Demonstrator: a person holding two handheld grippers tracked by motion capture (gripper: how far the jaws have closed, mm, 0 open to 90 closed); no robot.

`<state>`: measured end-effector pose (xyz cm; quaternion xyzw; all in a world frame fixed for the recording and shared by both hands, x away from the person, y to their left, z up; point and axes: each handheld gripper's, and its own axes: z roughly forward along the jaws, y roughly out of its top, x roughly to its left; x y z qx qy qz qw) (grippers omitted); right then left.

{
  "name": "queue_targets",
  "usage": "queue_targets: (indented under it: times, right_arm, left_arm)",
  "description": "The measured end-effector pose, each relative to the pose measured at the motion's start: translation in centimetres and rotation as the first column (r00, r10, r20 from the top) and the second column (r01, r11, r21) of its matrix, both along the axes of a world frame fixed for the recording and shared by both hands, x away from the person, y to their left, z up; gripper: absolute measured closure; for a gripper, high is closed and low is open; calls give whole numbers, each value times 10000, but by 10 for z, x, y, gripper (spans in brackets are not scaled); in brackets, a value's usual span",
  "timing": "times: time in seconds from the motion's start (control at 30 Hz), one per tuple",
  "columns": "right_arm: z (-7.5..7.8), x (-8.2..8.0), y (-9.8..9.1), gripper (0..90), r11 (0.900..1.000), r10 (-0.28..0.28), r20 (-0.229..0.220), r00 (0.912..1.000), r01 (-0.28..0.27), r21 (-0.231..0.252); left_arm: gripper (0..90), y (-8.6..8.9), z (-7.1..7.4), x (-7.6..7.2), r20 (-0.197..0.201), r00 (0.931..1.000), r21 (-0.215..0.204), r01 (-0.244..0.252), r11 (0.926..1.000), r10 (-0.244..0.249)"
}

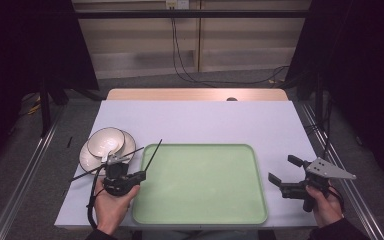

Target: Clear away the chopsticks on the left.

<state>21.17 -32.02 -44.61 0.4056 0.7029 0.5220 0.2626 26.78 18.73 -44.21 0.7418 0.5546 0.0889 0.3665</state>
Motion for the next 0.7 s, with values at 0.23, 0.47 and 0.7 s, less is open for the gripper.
queue_targets:
  times: [0.23,0.47,0.7]
  right_arm:
    - [0,0,0,27,10000,4,-51,10000,-5,-27]
    - [0,0,-1,27,10000,-20,-68,10000,20,-23]
    - [-1,0,1,29,9999,85,-48,10000,-86,-68]
  left_arm:
    - [855,-4,-9,-2,-331,9994,47,-82,10000,84]
    - [856,-6,-14,5,-596,9982,241,-82,9997,96]
    - [852,-10,-21,8,-634,9976,333,-243,9992,263]
